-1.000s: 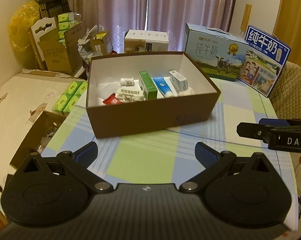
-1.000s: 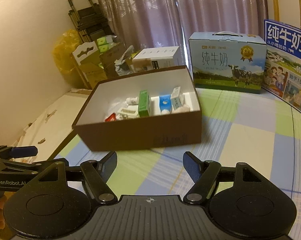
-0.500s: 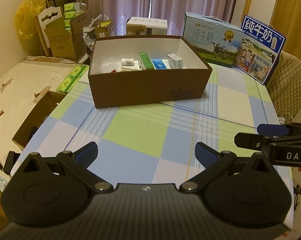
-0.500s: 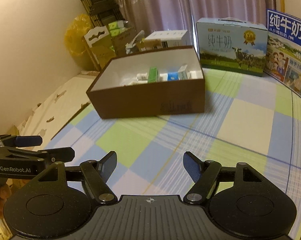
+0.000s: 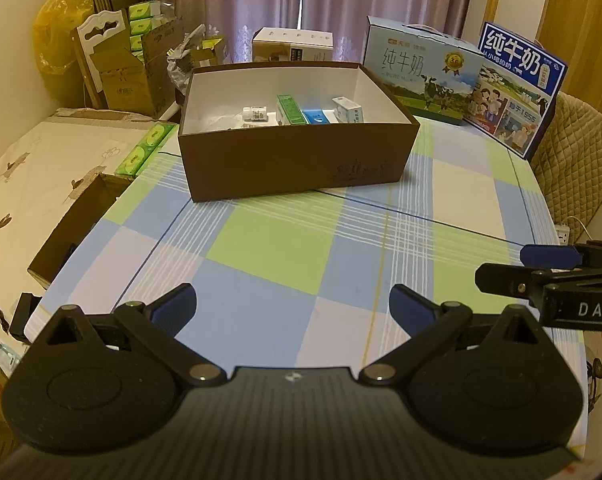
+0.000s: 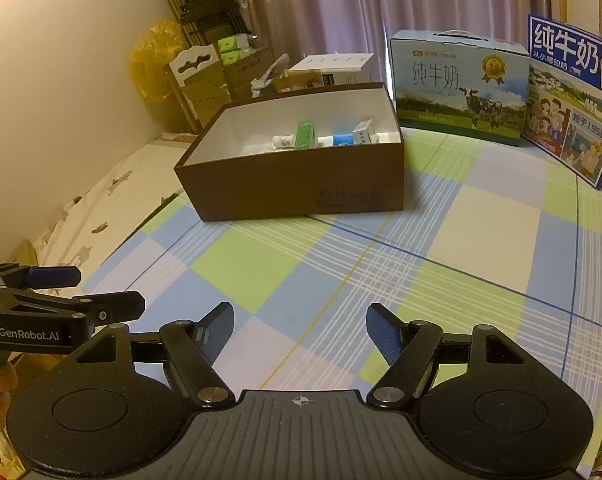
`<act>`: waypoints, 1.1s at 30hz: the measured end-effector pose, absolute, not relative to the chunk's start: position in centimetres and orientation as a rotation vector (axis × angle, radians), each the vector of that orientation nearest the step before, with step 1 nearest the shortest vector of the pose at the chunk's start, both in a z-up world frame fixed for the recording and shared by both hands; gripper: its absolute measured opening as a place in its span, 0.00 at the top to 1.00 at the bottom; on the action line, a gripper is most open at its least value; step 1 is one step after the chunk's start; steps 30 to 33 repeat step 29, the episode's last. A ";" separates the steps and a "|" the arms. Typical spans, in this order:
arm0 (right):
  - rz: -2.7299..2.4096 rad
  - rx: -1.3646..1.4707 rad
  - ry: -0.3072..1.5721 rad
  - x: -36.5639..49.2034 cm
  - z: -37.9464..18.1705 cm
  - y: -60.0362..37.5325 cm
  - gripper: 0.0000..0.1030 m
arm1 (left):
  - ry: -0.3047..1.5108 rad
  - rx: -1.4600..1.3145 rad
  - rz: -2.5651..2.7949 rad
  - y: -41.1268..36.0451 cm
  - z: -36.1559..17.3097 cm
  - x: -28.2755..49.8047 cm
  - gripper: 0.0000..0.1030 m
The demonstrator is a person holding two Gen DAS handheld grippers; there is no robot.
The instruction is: Organize objects
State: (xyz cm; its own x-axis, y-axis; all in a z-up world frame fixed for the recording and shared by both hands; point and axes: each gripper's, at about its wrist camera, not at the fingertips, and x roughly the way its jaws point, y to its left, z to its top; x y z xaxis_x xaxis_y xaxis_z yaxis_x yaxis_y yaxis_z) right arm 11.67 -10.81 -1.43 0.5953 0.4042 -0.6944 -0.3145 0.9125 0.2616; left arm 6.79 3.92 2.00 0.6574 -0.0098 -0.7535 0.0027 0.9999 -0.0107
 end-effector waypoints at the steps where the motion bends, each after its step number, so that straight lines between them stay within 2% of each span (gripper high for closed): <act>1: 0.419 0.116 0.835 11.6 -1.4 -10.8 0.32 | 0.854 -0.009 -0.007 3.9 2.0 6.7 0.01; 33: 0.418 0.120 0.859 11.8 -2.1 -10.8 0.32 | 0.855 -0.009 -0.006 3.3 1.7 7.2 0.01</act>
